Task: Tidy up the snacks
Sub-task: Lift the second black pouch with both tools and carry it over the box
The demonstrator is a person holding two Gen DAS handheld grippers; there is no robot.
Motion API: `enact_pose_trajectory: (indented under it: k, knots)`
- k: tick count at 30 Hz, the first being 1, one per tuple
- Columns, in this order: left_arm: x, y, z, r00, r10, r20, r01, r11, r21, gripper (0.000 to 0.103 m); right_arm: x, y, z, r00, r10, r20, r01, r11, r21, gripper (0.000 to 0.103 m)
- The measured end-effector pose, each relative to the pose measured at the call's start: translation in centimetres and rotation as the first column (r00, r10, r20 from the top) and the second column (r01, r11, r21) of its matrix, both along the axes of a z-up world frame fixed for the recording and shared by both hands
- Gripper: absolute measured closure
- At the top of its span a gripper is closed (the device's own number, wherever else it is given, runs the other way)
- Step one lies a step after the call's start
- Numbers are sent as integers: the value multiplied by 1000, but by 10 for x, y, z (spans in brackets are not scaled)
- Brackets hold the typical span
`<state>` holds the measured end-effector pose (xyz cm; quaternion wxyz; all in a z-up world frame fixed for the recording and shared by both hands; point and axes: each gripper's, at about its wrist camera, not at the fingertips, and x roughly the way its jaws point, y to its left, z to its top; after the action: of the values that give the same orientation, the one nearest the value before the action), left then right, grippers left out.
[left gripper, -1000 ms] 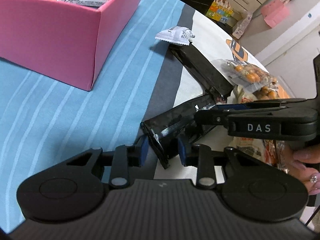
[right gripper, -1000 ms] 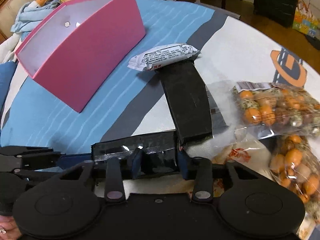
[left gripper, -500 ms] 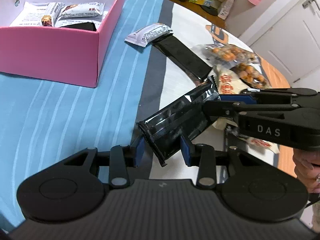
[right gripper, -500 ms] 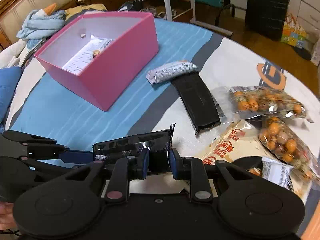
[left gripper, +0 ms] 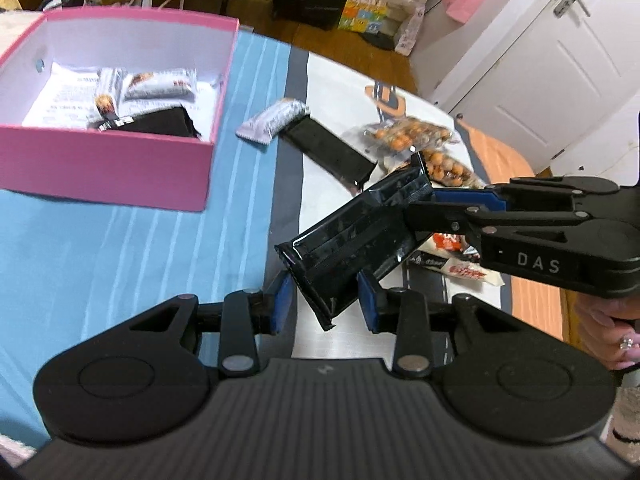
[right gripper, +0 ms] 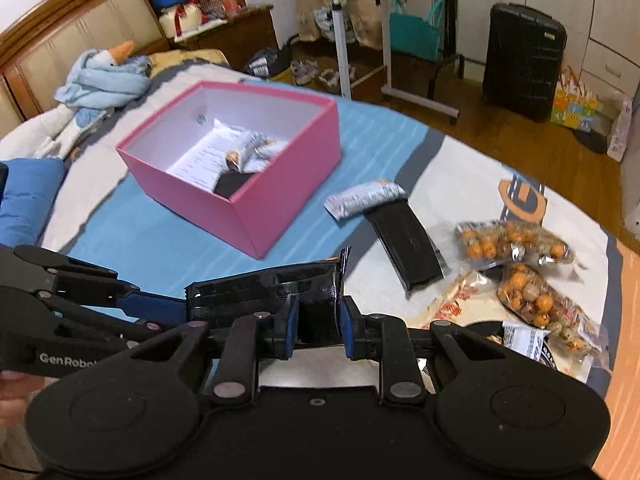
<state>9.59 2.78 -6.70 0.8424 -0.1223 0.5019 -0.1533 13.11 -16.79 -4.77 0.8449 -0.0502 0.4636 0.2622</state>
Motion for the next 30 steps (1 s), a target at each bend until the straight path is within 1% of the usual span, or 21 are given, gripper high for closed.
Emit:
enact_pose_trajectory:
  k: [5,8,12,15,19,21,23,25,28,30]
  knots:
    - [-1,19,23,999,-9,43,7,999,52,69,1,22,18,998,34,45,-34,999,14,76]
    - [2,39,36,997,1,74,-8,997,83,69,11,41,27,996,58,69,-61,997,39,76]
    - [14,72,54,993,44,113,-58,991,120,69,34,70,36,989,108,96,-117,989,90,76]
    - [30,95,64,990,66,124,-84,986,145,69,57,94,40,986,135,100,-146,983,108,76]
    - [60,123,67,986,81,145,-110,973,205,69,91,131,30,986,151,65,-157,982,101,76]
    - [73,131,64,983,99,155,-132,965,225,69,111,149,19,987,158,13,-158,983,95,76]
    - [85,136,60,979,117,164,-155,957,243,69,128,163,6,988,145,-55,-139,985,100,76]
    - [96,138,56,976,116,183,-166,944,286,69,138,174,-6,986,137,-93,-127,986,108,76]
    - [116,142,43,980,131,151,-174,932,319,69,149,189,-22,986,115,-119,-104,990,90,76]
    - [129,148,28,983,133,129,-169,930,325,69,155,194,-31,987,101,-128,-91,992,82,76]
